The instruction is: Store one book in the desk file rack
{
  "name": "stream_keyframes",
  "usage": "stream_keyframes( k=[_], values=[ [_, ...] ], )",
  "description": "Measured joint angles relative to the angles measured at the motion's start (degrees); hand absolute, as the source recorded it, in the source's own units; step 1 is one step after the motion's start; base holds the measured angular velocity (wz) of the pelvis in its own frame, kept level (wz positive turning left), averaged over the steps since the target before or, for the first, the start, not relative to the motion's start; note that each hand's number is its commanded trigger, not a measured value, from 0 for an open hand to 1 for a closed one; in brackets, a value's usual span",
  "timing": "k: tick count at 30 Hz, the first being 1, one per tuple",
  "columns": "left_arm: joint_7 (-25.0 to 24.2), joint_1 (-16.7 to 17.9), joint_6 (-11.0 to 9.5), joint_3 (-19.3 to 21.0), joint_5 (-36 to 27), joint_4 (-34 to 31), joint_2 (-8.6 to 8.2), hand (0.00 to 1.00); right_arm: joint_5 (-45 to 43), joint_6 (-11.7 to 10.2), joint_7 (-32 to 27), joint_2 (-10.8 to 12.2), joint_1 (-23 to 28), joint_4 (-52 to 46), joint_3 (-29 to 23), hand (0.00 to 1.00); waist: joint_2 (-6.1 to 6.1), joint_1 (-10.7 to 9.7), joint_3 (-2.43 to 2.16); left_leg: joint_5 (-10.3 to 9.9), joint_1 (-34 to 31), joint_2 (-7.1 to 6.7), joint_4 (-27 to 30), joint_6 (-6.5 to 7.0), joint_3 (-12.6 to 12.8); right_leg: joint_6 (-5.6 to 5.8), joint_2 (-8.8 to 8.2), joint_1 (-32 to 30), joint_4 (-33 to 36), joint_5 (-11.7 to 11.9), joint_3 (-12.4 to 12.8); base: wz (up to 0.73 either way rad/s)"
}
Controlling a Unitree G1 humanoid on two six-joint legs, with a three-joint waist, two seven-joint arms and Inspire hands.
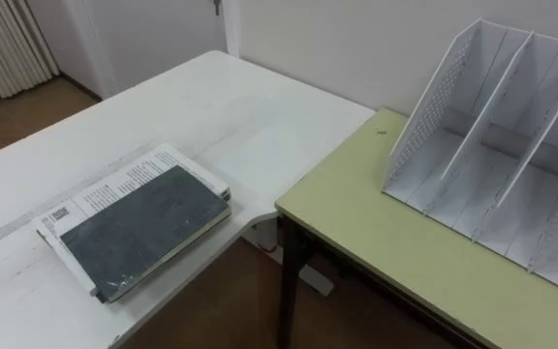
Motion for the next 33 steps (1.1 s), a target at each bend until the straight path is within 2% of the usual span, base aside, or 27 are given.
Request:
stream_keyframes(
  k=[13, 28, 33],
  values=[
    [0.0, 0.12, -0.48, 0.93, 0.38, 0.0, -0.05, 0.0, -1.63, -0.08, 0.13, 0.19, -0.25, 0.11, -1.03, 0.0, -0.22, -0.22, 0.15, 0.0, -0.14, -0.08, -0.11, 0.01, -0.2, -0.02, 0.03, -0.26, -0.08, -0.04, 0.61, 0.0],
    [0.0, -0.07, -1.01, 0.9, 0.66, 0.01, -0.19, 0.0, -1.46, -0.21, 0.34, 0.14, -0.36, 0.45, -1.01, 0.0, 0.28, -0.07, 0.09, -0.01, -0.22, -0.07, -0.11, 0.01, -0.2, -0.03, 0.11, -0.44, 0.0, -0.04, 1.0, 0.0],
    [0.0, -0.12, -1.02, 0.39, 5.02, -1.76, -0.21, 0.0, -1.3, 0.01, 0.21, 0.15, -1.61, 2.22, -0.95, 0.0, 0.19, -0.32, 0.15, 0.0, -0.31, -0.11, -0.03, 0.01, -0.06, -0.03, 0.12, -0.43, 0.0, -0.03, 1.21, 0.0]
  ],
)
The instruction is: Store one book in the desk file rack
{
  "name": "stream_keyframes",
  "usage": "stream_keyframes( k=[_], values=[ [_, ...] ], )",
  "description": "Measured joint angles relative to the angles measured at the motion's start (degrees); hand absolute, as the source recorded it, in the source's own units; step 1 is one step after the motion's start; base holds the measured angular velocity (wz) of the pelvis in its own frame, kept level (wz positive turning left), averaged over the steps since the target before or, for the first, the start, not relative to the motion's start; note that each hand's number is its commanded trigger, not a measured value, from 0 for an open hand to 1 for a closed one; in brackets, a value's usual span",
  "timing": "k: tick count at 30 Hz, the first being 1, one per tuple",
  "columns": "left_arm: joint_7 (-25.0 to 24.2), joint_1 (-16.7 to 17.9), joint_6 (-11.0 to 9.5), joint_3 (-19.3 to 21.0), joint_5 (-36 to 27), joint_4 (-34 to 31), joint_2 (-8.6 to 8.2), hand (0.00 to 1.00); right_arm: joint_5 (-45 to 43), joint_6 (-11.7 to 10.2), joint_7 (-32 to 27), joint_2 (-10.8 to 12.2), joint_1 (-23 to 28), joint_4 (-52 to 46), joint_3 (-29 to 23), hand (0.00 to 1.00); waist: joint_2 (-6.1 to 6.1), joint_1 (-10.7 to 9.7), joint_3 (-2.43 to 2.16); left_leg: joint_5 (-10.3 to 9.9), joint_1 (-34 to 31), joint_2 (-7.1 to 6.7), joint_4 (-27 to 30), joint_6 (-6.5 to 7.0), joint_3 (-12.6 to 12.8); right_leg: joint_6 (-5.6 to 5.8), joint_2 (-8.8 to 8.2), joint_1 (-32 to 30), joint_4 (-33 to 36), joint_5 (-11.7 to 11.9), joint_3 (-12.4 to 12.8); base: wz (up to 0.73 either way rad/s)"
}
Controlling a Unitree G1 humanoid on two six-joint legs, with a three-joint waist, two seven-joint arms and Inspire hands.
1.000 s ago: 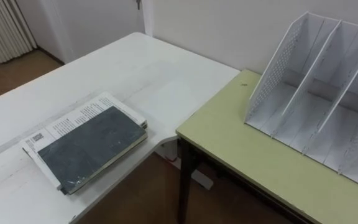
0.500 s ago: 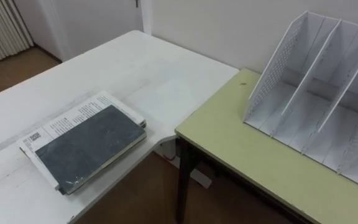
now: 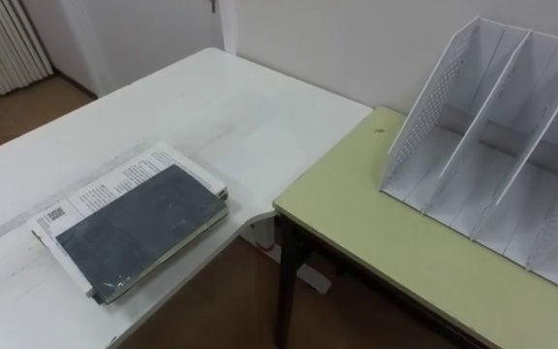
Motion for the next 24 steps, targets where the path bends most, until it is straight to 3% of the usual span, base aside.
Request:
stream_keyframes(
  k=[4, 10, 18, 24],
  values=[
    [0.08, -0.84, 0.0, -1.49, 1.07, -0.07, -0.14, 0.0, -0.04, -0.06, -0.1, 0.03, -0.18, -0.02, 0.16, 0.0, -0.38, -0.05, -0.18, 0.0, -0.04, -0.02, 0.0, 0.0, 0.02, 0.0, -0.01, -0.04, -0.05, 0.0, 0.0, 0.0],
    [0.06, -2.78, -0.41, -8.62, 3.04, -1.4, -0.19, 0.0, -0.07, -2.14, -0.57, -0.07, -0.65, -0.07, 2.9, 0.0, -0.41, -0.15, -0.09, 0.0, -0.05, -0.02, 0.06, 0.0, 0.04, 0.0, -0.01, -0.04, -0.02, 0.01, 0.17, 0.0],
    [-0.26, -3.94, -1.5, -15.66, 14.41, -6.66, -1.34, 0.0, -2.3, -3.44, 0.62, 0.17, -2.07, 0.61, 4.11, 0.0, -0.64, -2.33, 0.16, 0.03, -0.02, -0.06, 0.29, 0.03, 0.04, 0.0, 0.0, 0.17, -0.05, 0.0, 0.4, 0.01],
    [-0.91, -4.3, -1.33, -22.15, 22.31, -16.55, -1.34, 0.0, -2.22, -3.37, 1.83, 0.17, -2.84, 0.17, 5.88, 0.0, -0.97, -3.26, 0.43, 0.04, -0.63, -0.06, 0.45, 0.05, 0.16, -0.01, 0.0, -0.63, 0.13, 0.01, 0.85, -0.02]
  ],
)
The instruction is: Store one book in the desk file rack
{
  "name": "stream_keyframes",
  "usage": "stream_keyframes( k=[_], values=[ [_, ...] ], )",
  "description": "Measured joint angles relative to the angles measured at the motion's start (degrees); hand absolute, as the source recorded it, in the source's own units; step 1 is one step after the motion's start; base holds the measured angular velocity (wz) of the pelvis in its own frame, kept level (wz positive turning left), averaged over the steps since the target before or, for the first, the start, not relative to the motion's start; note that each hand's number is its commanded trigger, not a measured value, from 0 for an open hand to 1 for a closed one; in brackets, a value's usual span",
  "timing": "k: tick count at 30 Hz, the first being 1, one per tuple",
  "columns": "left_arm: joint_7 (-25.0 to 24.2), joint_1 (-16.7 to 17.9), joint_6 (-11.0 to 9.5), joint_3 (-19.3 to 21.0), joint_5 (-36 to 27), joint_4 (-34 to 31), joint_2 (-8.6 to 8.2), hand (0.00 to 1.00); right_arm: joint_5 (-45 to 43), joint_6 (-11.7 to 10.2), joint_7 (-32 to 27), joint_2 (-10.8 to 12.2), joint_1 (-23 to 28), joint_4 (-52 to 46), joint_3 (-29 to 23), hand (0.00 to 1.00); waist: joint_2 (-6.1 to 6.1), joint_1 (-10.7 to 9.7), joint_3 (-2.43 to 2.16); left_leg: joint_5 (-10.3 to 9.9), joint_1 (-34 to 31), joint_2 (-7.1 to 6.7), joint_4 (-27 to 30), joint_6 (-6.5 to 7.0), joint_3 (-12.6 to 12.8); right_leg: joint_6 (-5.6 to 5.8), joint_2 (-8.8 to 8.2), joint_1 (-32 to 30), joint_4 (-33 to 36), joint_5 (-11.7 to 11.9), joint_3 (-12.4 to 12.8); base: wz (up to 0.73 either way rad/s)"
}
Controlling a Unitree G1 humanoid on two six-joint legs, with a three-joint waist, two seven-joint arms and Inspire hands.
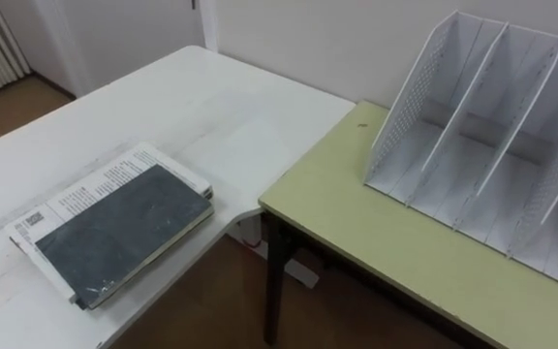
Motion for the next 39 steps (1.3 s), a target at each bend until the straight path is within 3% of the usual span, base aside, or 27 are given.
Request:
stream_keyframes(
  k=[7, 10, 16, 20, 22, 29, 39],
  values=[
    [-0.34, -0.48, 0.78, -3.84, 8.52, -15.48, 0.7, 0.0, -1.28, 0.23, 0.47, 0.06, -0.96, 0.08, 0.32, 0.0, -0.18, -1.16, 0.1, 0.0, 0.15, -0.03, -0.04, 0.0, -0.04, -0.04, 0.06, 0.19, -0.02, 0.03, 0.44, 0.0],
    [-0.31, -0.66, 1.51, -5.98, 12.96, -22.26, 2.55, 0.0, -1.91, 1.2, 0.85, -0.02, -1.83, 0.11, 0.33, 0.0, -0.06, -1.93, 0.28, 0.0, 0.08, -0.02, -0.04, 0.0, -0.05, -0.05, 0.07, 0.22, -0.14, 0.02, 0.18, 0.03],
    [-0.28, -1.63, 1.54, -5.78, 20.62, -37.47, 5.41, 0.0, -1.71, 1.47, 1.88, -0.29, -2.33, 0.4, 0.77, 0.0, 0.45, -1.67, 0.43, 0.0, -0.2, -0.1, -0.01, 0.0, -1.13, -0.05, 0.02, 0.32, -0.24, 0.02, -0.52, 0.06],
    [0.23, -1.63, 1.87, -4.42, 24.35, -45.75, 6.73, 0.0, -0.95, 1.91, 1.9, -0.44, -2.03, 0.39, 0.68, 0.0, 1.44, -1.63, -0.1, 0.0, -0.21, -0.22, 0.0, -0.01, -1.71, -0.07, 0.04, 1.03, -1.0, 0.03, -1.3, 0.09],
    [1.31, -1.61, 1.91, -4.05, 24.39, -48.46, 7.35, 0.0, -0.48, 2.26, 1.9, -0.6, -2.0, 0.46, 0.72, 0.0, 1.56, -1.59, -0.16, 0.01, 0.05, -0.24, 0.01, -0.02, -2.24, -0.09, 0.04, 1.45, -1.07, 0.02, -1.69, 0.11],
    [8.28, -1.2, 2.01, 1.26, 28.92, -53.43, 7.23, 0.0, -0.23, 2.5, 1.7, -0.59, -1.62, 0.49, 0.58, 0.0, 1.72, -1.02, -0.26, 0.01, 0.12, -0.17, 0.14, -0.04, -2.99, -0.14, 0.13, 1.77, -1.07, 0.04, -2.28, 0.04],
    [14.41, 0.96, 1.97, 3.65, 31.65, -57.25, 7.2, 0.0, -0.04, 2.81, 0.87, -0.6, -1.14, 0.87, 0.7, 0.0, 1.71, 1.04, -0.48, 0.02, -0.11, -0.14, 0.54, -0.07, -3.35, -0.33, 0.09, 2.06, -0.97, 0.17, -3.44, 0.03]
  ],
)
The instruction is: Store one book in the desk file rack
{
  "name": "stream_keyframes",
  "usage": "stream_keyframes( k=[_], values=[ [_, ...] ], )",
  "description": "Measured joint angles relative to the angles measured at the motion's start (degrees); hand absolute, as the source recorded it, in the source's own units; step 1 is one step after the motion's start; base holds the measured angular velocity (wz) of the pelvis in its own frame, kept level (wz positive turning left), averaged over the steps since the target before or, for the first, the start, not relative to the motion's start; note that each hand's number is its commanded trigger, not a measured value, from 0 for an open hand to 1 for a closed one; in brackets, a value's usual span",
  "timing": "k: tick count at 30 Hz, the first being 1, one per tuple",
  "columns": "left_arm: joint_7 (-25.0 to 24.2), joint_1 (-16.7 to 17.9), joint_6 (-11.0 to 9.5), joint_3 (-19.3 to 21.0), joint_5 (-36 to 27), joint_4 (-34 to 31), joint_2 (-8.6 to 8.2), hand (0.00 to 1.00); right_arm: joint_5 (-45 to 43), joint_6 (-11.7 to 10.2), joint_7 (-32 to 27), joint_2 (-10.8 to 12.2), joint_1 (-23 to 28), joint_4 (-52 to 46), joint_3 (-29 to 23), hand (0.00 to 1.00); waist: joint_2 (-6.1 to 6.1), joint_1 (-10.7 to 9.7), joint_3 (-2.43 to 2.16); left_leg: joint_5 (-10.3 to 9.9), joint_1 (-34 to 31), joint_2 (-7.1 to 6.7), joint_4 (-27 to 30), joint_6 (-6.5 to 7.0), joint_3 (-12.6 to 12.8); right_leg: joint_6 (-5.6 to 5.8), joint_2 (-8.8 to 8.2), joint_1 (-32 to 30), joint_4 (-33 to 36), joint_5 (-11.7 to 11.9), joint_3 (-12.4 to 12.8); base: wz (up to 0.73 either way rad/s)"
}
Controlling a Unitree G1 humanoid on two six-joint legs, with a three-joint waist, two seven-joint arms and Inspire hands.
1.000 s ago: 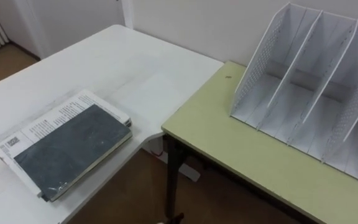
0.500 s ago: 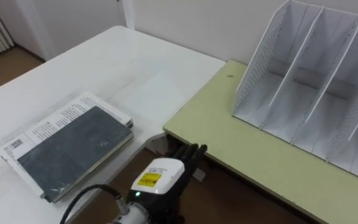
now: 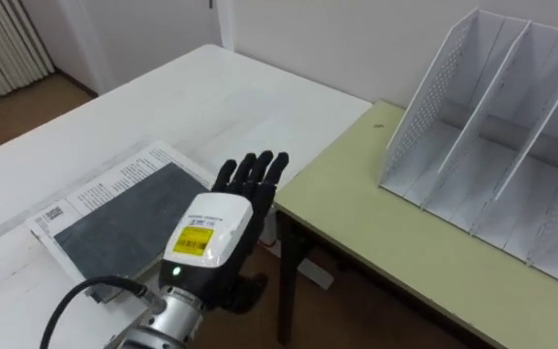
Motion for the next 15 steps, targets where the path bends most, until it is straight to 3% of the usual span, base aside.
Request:
stream_keyframes(
  k=[8, 15],
  values=[
    [3.59, 1.53, 0.13, 2.24, -0.08, -0.36, -0.35, 0.0, 2.55, 0.9, -0.14, -0.02, -0.03, 1.7, 0.24, 0.0, -0.42, 2.11, -0.16, -0.01, -0.29, -0.03, 0.53, -0.01, -0.35, -0.02, -0.08, 0.03, -0.02, 0.01, -0.92, 0.02],
    [8.06, 2.82, 1.65, 3.82, -0.06, 2.52, -0.07, 0.0, 2.26, 2.01, -0.3, -0.02, -0.42, 1.71, 1.49, 0.0, -0.97, 2.42, -0.13, 0.0, 0.04, -0.09, 0.61, -0.01, -0.74, -0.03, -0.09, 0.53, -0.05, 0.01, -1.06, 0.0]
  ],
)
